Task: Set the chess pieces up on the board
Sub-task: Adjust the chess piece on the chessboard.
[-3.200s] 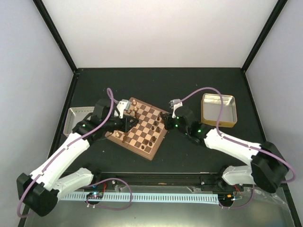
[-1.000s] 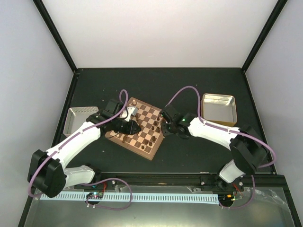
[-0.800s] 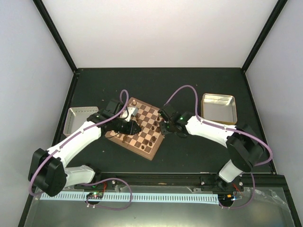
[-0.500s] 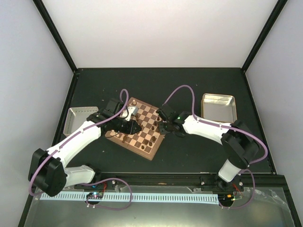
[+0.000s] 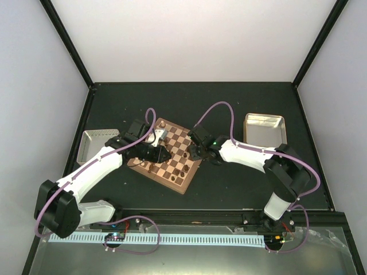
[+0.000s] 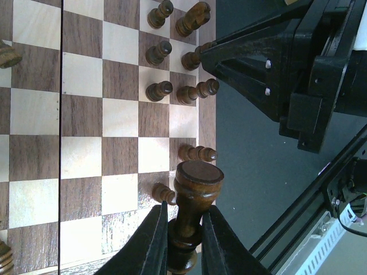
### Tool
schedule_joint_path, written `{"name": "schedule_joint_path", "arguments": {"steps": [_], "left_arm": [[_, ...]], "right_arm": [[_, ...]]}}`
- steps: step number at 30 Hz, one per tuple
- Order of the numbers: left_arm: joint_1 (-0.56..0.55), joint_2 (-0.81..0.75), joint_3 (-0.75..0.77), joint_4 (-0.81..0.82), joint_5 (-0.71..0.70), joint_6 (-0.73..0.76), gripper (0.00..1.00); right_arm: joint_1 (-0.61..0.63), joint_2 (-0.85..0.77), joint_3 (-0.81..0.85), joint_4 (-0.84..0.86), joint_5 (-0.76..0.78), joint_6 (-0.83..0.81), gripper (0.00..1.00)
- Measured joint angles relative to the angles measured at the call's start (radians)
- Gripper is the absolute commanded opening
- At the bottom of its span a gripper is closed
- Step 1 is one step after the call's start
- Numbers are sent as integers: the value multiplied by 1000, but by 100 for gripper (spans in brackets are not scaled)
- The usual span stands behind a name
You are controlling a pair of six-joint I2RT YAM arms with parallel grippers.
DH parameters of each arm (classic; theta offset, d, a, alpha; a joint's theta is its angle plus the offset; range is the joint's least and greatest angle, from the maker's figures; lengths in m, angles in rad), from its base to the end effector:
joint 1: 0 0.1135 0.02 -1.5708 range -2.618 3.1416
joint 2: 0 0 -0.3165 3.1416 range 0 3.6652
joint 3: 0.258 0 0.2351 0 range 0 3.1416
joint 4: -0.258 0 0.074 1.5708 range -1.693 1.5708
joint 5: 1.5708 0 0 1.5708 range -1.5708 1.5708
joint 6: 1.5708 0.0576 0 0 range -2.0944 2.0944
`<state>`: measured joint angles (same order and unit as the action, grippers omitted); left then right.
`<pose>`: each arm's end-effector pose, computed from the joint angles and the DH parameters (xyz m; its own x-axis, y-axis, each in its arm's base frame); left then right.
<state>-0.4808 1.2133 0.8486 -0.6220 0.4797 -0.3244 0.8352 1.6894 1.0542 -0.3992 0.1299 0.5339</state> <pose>0.1757 -0.1216 0.2806 -0.9037 0.1525 -0.4000 0.3670 0.7569 -0.5407 0.2357 0.2493 0.2285 -0.8480 -0.1850 -0.4966 -0.3011 0.9393 0.1642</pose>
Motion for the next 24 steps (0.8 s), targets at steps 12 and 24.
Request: {"name": "schedule_joint_path", "arguments": {"steps": [12,24], "left_arm": [[0,7,6,-6,0,0,4],[2,6,15,-7,19,3,4]], "right_arm": [[0,0,0,14,18,-8,28],[0,-145,-2,-36,16,19,51]]}}
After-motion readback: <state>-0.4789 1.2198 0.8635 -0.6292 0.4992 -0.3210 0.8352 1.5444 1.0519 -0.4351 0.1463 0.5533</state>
